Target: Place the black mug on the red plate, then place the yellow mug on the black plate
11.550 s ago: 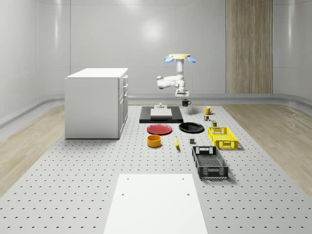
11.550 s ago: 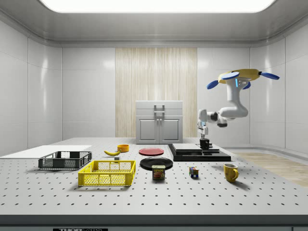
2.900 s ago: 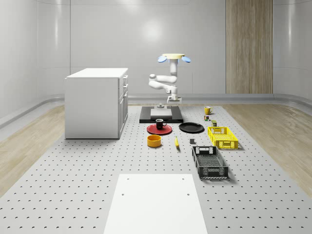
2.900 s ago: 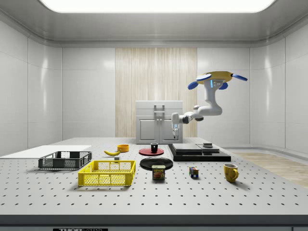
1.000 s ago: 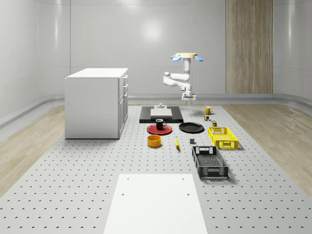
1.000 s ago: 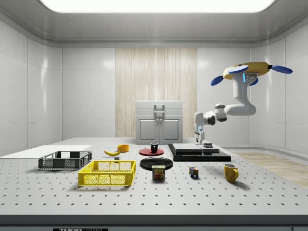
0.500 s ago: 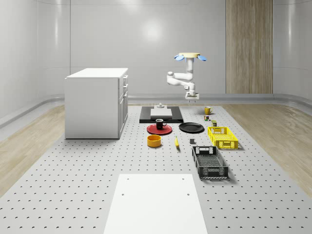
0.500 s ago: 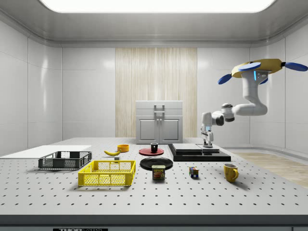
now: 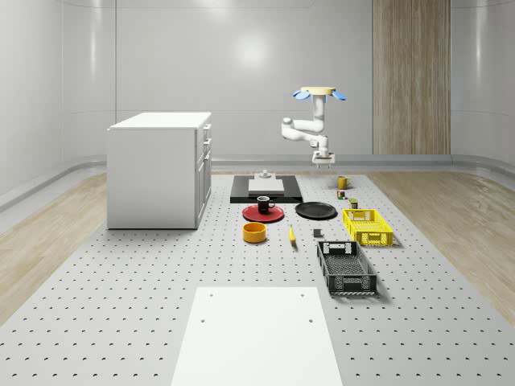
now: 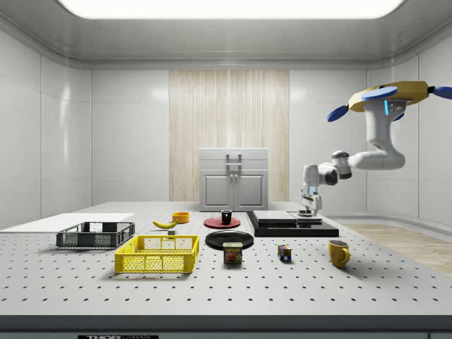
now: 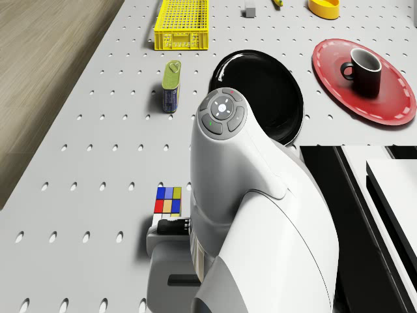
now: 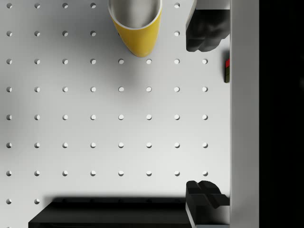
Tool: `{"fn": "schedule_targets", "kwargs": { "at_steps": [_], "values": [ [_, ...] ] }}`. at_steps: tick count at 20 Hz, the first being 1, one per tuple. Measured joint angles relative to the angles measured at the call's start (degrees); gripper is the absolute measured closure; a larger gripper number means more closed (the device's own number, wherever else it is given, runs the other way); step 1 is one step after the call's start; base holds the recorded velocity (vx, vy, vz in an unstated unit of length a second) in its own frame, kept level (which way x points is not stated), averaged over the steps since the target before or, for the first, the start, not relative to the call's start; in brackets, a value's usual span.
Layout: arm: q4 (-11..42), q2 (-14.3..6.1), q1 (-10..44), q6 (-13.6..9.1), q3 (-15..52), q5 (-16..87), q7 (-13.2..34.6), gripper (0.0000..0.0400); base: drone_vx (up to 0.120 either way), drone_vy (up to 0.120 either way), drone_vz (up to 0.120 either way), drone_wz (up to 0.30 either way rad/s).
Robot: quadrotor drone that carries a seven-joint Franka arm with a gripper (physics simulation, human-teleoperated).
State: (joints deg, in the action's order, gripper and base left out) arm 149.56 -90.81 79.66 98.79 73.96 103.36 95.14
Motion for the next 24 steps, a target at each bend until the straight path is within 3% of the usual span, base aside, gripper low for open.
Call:
{"fn": "schedule_targets", "kwargs": {
  "at_steps": [4,9,14,19,24],
  "values": [
    [0.0,0.0,0.0,0.0,0.0,0.0,0.0,0.0000,-0.120,0.120,0.000,0.000],
    [0.0,0.0,0.0,0.0,0.0,0.0,0.0,0.0000,-0.016,0.120,0.000,0.000],
    [0.0,-0.1,0.0,0.0,0.0,0.0,0.0,0.0000,-0.120,0.120,0.000,0.000],
    [0.0,-0.1,0.0,0.1,0.0,0.0,0.0,0.0000,-0.008,0.120,0.000,0.000],
    [0.0,-0.1,0.0,0.1,0.0,0.0,0.0,0.0000,0.000,0.016,-0.120,0.000]
  ]
}}
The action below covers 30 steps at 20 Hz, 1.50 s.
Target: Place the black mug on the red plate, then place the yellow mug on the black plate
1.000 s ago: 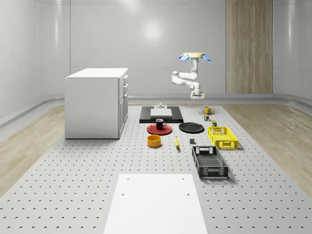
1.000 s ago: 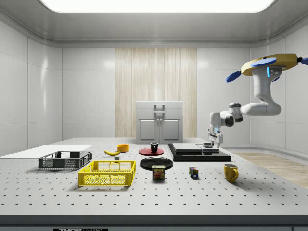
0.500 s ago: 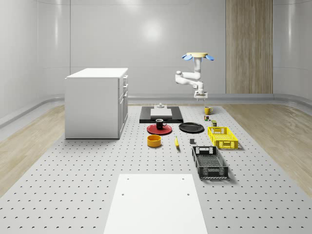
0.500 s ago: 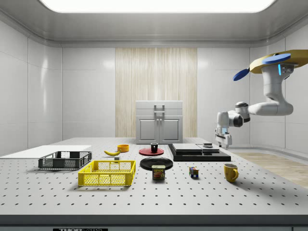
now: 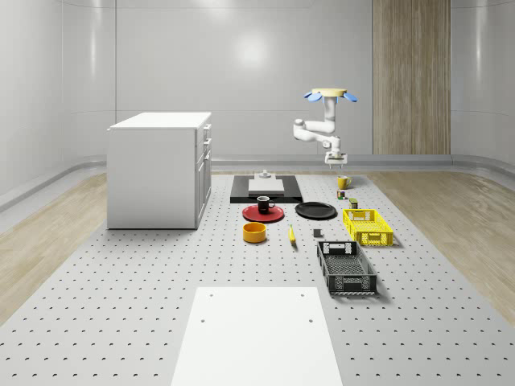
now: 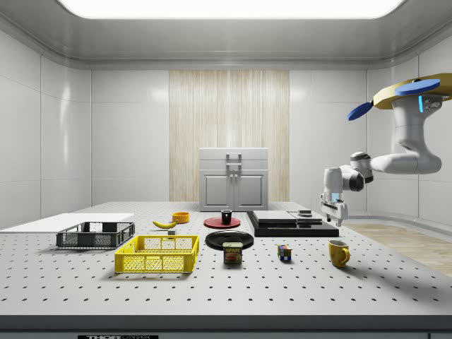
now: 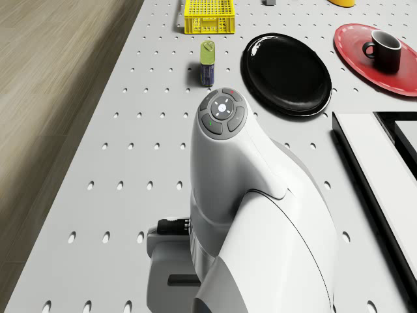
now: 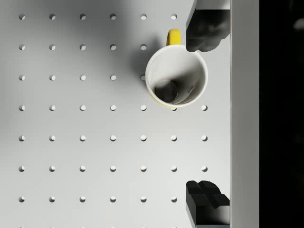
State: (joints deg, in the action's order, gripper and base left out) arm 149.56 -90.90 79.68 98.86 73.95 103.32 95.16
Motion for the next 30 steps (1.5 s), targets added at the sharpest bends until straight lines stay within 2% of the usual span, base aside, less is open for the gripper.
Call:
{"fn": "schedule_targets", "kwargs": {
  "at_steps": [4,10,30],
  "values": [
    [0.0,0.0,0.0,0.0,0.0,0.0,0.0,0.0000,0.000,0.090,-0.120,0.000],
    [0.0,0.0,0.0,0.0,0.0,0.0,0.0,0.0000,0.000,0.000,-0.113,0.000],
    [-4.2,1.0,3.4,2.4,-4.2,3.5,0.0,0.0000,0.000,0.000,0.000,0.000]
  ]
}}
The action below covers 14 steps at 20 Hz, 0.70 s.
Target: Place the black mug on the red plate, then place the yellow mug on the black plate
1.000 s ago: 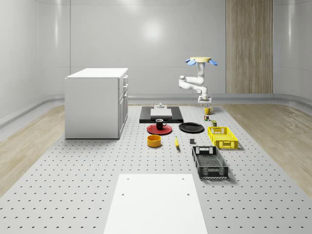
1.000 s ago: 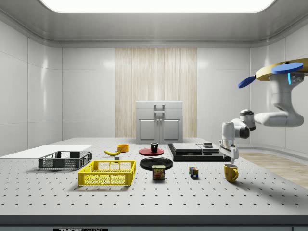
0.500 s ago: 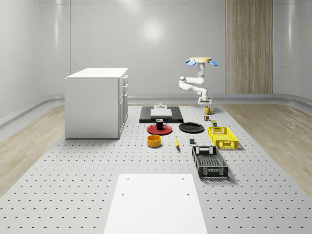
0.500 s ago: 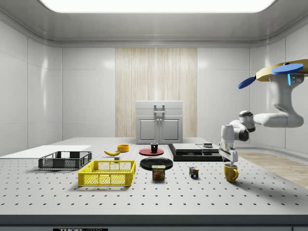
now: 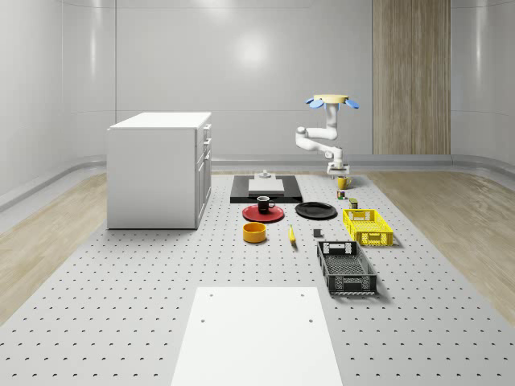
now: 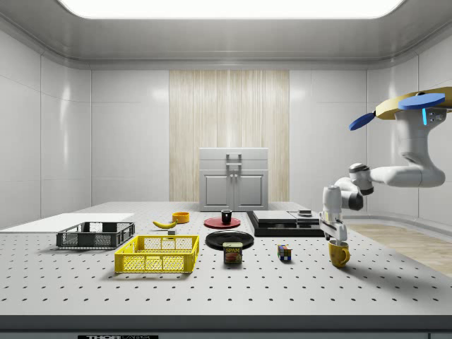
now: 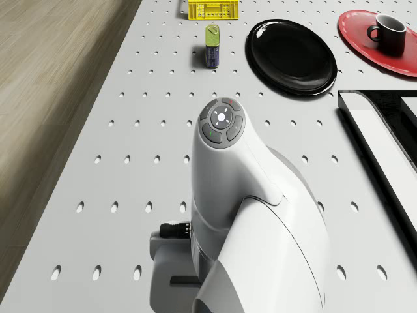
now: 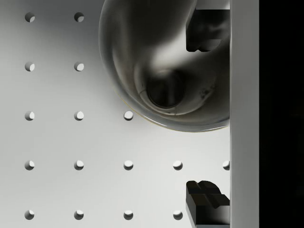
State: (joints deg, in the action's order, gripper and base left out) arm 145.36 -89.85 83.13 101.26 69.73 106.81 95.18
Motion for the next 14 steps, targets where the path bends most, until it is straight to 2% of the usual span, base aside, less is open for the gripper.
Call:
{"fn": "schedule_targets", "kwargs": {
  "at_steps": [7,8,9,11,14],
  "values": [
    [0.3,0.1,-0.3,0.2,-0.6,0.6,0.1,0.0000,0.000,0.000,0.000,0.000],
    [0.3,0.1,-0.3,0.2,-0.6,0.6,0.1,0.0023,0.000,0.000,0.000,0.000],
    [0.3,0.1,-0.3,0.2,-0.7,0.7,0.1,0.0082,0.000,0.000,0.000,0.000],
    [0.3,0.1,-0.4,0.2,-0.7,0.7,0.1,0.0164,0.000,0.000,0.000,0.000],
    [0.3,0.2,-0.4,0.2,-0.7,0.8,0.0,0.0230,0.000,0.000,0.000,0.000]
  ]
}}
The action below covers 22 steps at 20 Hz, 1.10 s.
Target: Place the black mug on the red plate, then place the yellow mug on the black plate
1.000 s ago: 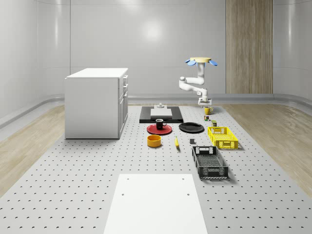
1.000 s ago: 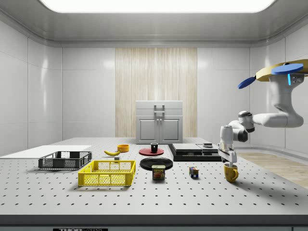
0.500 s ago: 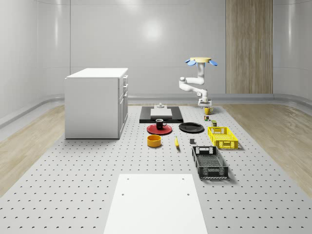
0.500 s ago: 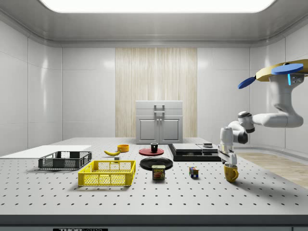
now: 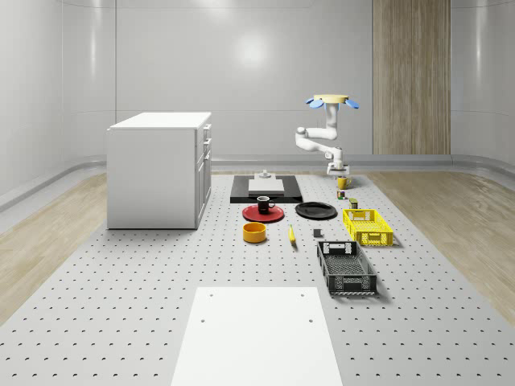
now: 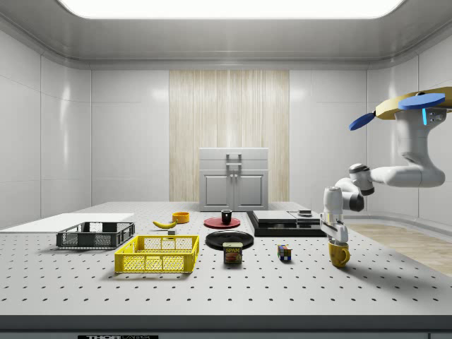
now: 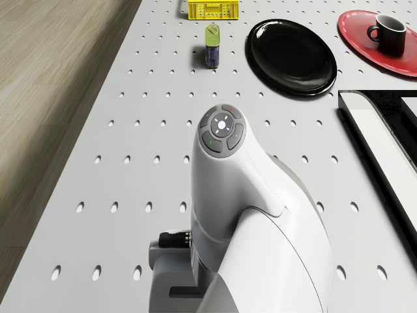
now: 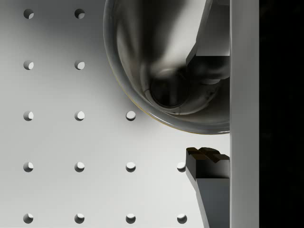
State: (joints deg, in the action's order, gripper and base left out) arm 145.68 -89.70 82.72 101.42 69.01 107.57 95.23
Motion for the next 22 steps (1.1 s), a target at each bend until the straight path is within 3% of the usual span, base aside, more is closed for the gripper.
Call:
{"fn": "schedule_targets", "kwargs": {
  "at_steps": [5,12,22],
  "values": [
    [0.0,0.1,0.0,-0.1,0.0,0.0,0.0,0.0273,0.000,0.000,0.000,0.000],
    [0.8,-0.1,-0.6,-1.0,1.6,-1.3,-0.1,0.0287,0.000,0.000,0.000,0.000],
    [2.3,-0.8,-1.6,-3.0,5.8,-5.1,-0.2,0.0290,0.012,-0.008,0.120,0.000]
  ]
}}
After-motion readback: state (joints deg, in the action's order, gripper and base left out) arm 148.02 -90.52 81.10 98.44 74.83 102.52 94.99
